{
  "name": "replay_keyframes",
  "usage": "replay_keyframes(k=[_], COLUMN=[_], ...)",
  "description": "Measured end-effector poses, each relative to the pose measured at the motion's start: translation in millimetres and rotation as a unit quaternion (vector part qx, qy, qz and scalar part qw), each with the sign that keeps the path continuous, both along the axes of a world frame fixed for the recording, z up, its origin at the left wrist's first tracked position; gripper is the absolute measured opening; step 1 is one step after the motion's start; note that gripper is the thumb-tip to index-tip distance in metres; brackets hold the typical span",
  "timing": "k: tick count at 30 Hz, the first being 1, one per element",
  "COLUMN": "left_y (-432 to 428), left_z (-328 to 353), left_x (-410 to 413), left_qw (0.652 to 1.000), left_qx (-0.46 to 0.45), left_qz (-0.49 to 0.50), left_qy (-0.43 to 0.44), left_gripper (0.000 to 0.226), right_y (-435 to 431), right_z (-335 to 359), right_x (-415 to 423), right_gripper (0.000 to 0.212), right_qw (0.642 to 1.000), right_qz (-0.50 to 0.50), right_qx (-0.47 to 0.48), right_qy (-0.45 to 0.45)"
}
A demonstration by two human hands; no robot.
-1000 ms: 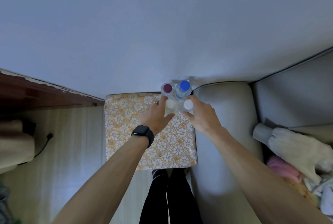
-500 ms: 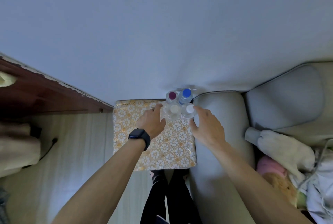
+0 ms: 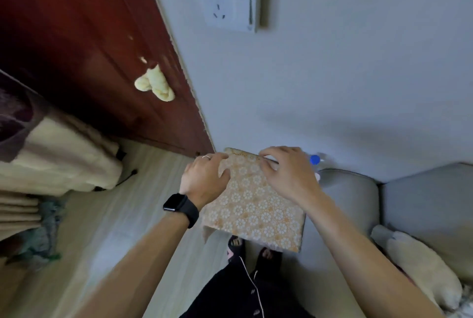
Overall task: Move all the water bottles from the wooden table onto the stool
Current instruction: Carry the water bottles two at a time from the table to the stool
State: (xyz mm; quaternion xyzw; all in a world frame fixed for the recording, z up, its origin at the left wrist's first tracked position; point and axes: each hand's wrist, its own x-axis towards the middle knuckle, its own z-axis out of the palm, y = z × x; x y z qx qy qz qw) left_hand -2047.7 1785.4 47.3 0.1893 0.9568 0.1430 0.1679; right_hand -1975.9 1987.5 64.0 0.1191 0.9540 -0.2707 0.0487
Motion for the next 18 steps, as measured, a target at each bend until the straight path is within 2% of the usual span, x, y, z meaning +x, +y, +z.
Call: replay_keyframes(k=[5,9,14,18], left_y=[-78.9,-143.9,-228.1,-295.1], left_z=[37.5,50.9,74.7,101.3], left_x=[20.1,63.2,156.6,260.0], left_qw=[0.988,0.954,0.888,0.805], left_qx=[-0.007,-0.016,-0.040,-0.061], left_qz=[0.152,0.292,0.444,0.572], left_qy=[0.041,0.063,0.109,0.148], left_gripper=[0.040,0.040,0.038,0.036], right_y=[-65.0,-127.5,-235.0,-338.7], right_z=[20.5,36.5,55.3,87.4], right_x=[-36.0,-44.9,-27.9,24.3], right_gripper=[0.027,0.023,0.021,0.023], right_qw=[0.992,0.969,0.908,0.829], right_qz=[0.117,0.235,0.406,0.548], right_qx=[-0.024,-0.047,-0.074,-0.084], right_qy=[0.046,0.053,0.066,0.070])
